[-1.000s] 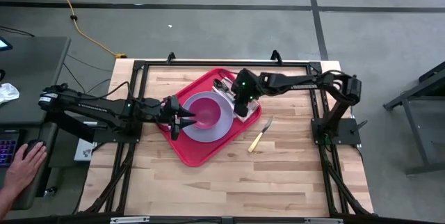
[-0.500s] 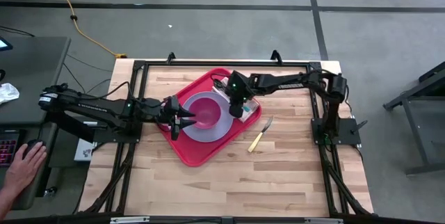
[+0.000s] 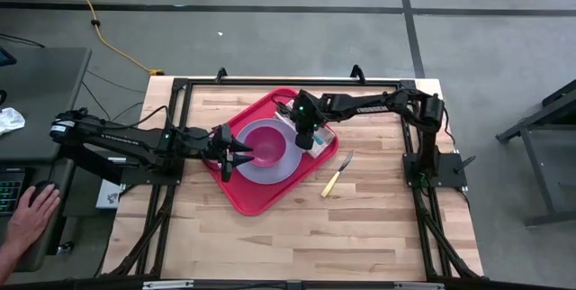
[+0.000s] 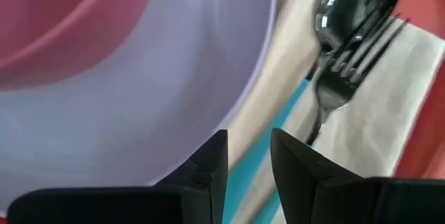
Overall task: Set up tray
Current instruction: Put the blue spoon on top of the brown table napkin to the left of the blue fork on the red serving tray
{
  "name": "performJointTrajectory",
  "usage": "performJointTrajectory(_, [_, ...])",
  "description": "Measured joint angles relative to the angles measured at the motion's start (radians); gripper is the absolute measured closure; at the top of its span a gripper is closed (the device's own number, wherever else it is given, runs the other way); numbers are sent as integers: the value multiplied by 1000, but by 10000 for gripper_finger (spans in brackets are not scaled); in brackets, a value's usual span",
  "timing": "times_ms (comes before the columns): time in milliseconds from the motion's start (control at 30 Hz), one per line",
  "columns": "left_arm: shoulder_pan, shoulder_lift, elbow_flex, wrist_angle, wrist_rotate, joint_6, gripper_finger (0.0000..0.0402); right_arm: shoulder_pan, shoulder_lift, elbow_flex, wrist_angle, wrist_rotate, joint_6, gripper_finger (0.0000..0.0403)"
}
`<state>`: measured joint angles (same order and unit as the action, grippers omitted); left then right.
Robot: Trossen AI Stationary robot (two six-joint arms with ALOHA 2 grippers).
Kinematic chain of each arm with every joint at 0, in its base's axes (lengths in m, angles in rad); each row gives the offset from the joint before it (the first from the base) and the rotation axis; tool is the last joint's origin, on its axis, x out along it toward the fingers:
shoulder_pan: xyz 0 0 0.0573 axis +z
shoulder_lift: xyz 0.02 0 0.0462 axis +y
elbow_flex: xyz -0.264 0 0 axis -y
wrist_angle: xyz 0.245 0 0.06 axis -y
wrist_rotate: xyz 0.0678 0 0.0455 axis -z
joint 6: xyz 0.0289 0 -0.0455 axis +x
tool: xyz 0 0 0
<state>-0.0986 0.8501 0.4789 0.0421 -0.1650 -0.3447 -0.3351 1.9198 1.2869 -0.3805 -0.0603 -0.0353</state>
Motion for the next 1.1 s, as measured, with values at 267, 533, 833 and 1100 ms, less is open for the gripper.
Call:
performJointTrajectory(267, [0,0,0,0,0,0,222,-4,13,0,4,-6,-6,315])
performJointTrajectory(533, [0,0,0,0,0,0,222,9,43,0,2,25,1,315])
performJointTrajectory(833, [0,0,0,-8,-1,0,222,8,75,1,13,26,8,316])
performJointTrajectory(1100, [0,0,0,-17,-2,0,222,6,85,4,12,30,11,318])
